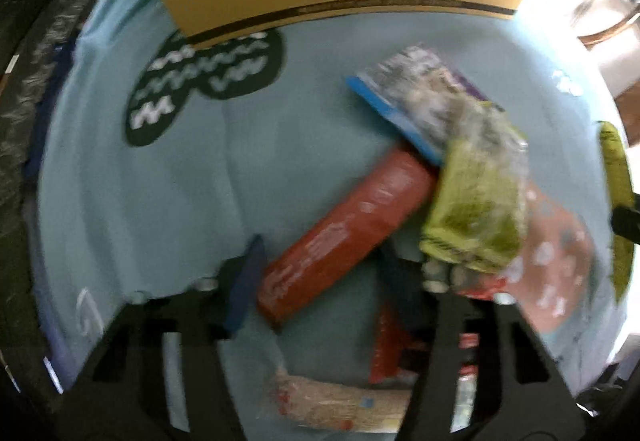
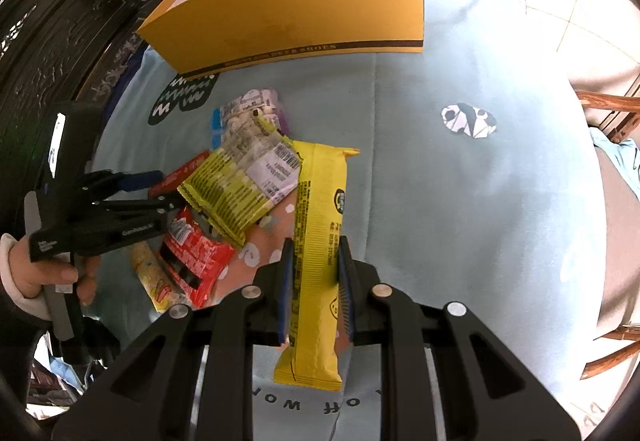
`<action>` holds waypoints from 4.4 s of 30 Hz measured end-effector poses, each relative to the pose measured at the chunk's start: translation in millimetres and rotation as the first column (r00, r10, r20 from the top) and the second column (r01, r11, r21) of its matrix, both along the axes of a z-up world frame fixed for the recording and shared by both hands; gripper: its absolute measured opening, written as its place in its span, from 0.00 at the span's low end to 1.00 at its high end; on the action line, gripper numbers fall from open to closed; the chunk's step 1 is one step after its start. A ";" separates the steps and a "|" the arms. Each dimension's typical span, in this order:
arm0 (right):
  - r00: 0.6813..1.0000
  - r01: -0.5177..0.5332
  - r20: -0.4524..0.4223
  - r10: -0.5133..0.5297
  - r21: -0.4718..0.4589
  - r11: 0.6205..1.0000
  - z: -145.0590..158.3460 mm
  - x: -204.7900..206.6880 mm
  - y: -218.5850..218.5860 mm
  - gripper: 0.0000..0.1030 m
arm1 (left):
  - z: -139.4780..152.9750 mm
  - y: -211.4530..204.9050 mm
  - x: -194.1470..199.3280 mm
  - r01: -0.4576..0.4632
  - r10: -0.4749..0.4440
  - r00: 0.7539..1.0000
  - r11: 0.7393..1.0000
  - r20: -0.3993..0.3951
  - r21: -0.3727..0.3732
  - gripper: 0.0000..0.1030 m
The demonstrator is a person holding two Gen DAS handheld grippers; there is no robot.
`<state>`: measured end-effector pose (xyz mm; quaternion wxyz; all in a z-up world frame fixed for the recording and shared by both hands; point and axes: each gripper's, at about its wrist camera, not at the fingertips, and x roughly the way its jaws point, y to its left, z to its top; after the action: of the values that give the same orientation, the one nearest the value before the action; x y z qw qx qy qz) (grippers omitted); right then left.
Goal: Organize snacks
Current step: 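Grasp a red-brown bar with the left tool while the right tool lifts the yellow bar, then carry both bars over the box and open both tools to drop them, then grasp a green snack bag with the right tool while the left tool grasps a white-purple pack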
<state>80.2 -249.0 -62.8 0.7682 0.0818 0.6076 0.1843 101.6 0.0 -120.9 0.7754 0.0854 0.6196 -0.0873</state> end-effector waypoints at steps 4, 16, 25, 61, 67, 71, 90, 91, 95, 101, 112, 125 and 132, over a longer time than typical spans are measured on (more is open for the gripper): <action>1.000 -0.003 -0.004 0.003 0.008 1.000 2.0 3.9 4.6 0.20 | 0.4 -9.6 0.9 0.032 -0.033 0.999 0.999 0.008 0.030 0.23; 0.996 -0.065 0.059 0.062 0.047 0.997 30.1 19.8 23.1 0.20 | 51.8 11.7 -5.4 -0.115 0.122 0.991 0.985 0.052 -0.126 0.23; 0.985 -0.092 0.154 0.081 0.064 0.994 68.9 41.9 26.2 0.20 | 122.3 10.1 -4.9 -0.145 0.168 0.977 0.975 0.129 -0.166 0.23; 0.948 -0.054 0.318 0.009 0.134 0.989 126.6 175.7 16.8 0.20 | 201.1 0.3 128.3 -0.184 0.252 0.936 0.945 0.244 -0.269 0.23; 0.947 -0.027 0.322 -0.017 0.132 0.991 117.9 212.0 19.1 0.20 | 190.6 -3.2 172.7 -0.197 0.267 0.933 0.940 0.241 -0.279 0.24; 0.947 0.025 0.316 -0.062 0.122 0.992 105.0 247.0 21.1 0.24 | 174.9 -7.9 203.1 -0.214 0.285 0.930 0.934 0.234 -0.288 0.37; 0.957 0.034 0.285 -0.061 0.101 0.994 90.5 167.4 0.1 0.54 | 168.6 1.7 116.7 -0.261 0.314 0.912 0.941 0.263 -0.217 0.82; 0.959 0.020 0.279 -0.046 0.094 0.995 87.7 158.8 0.8 0.54 | 167.1 2.8 109.8 -0.265 0.317 0.913 0.939 0.257 -0.218 0.82; 0.966 -0.073 0.253 0.056 0.058 0.996 68.5 122.5 10.7 0.54 | 154.3 4.6 77.0 -0.272 0.317 0.927 0.937 0.203 -0.221 0.82; 0.979 -0.145 0.148 0.140 0.022 0.989 23.3 78.6 23.9 0.58 | 119.8 3.0 27.0 -0.275 0.303 0.943 0.942 0.136 -0.194 0.82; 0.958 -0.281 0.058 0.282 -0.011 0.960 -22.6 48.4 69.8 0.59 | 76.7 31.4 -11.7 -0.357 0.366 0.930 0.922 0.041 -0.147 0.82; 0.898 -0.383 0.132 0.420 -0.237 0.893 -50.4 32.9 116.0 0.78 | 68.2 46.2 -18.1 -0.382 0.385 0.923 0.918 0.014 -0.110 0.83; 0.953 -0.273 0.103 0.285 -0.114 0.955 -30.5 61.3 74.2 0.47 | 73.0 28.5 -1.3 -0.330 0.334 0.942 0.939 0.035 -0.097 0.83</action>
<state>141.4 -174.7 -93.3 0.7723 -0.0538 0.5747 0.2653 100.3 28.5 -47.9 0.7975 -0.0533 0.6006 0.0191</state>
